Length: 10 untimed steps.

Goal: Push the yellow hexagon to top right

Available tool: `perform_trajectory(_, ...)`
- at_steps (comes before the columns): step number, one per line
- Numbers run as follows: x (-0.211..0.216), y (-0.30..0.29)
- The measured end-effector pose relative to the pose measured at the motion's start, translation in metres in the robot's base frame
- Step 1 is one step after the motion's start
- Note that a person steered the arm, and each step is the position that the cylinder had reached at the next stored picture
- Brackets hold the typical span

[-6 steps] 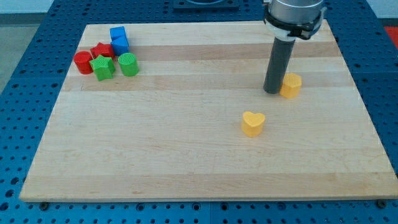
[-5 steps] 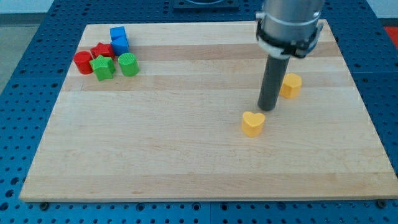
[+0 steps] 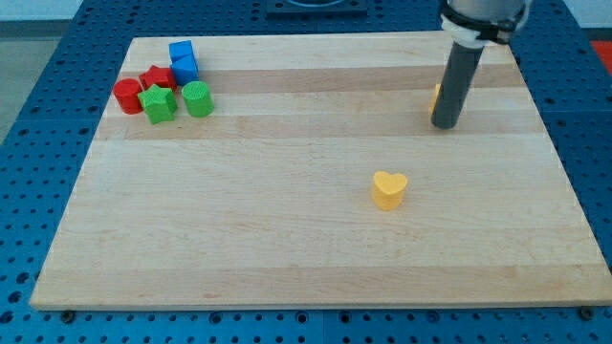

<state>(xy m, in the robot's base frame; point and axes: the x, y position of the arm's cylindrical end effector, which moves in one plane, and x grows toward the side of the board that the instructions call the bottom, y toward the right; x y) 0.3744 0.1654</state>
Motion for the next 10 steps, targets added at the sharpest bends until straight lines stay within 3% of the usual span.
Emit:
perform_trajectory(1,-0.032,0.005)
perform_trajectory(2,-0.028,0.017)
perform_trajectory(4,-0.081,0.054)
perform_trajectory(5,-0.075,0.055)
perform_trajectory(6,-0.104,0.085)
perform_trajectory(8,-0.127,0.054)
perform_trajectory(9,-0.105,0.035)
perform_trajectory(10,-0.025,0.061)
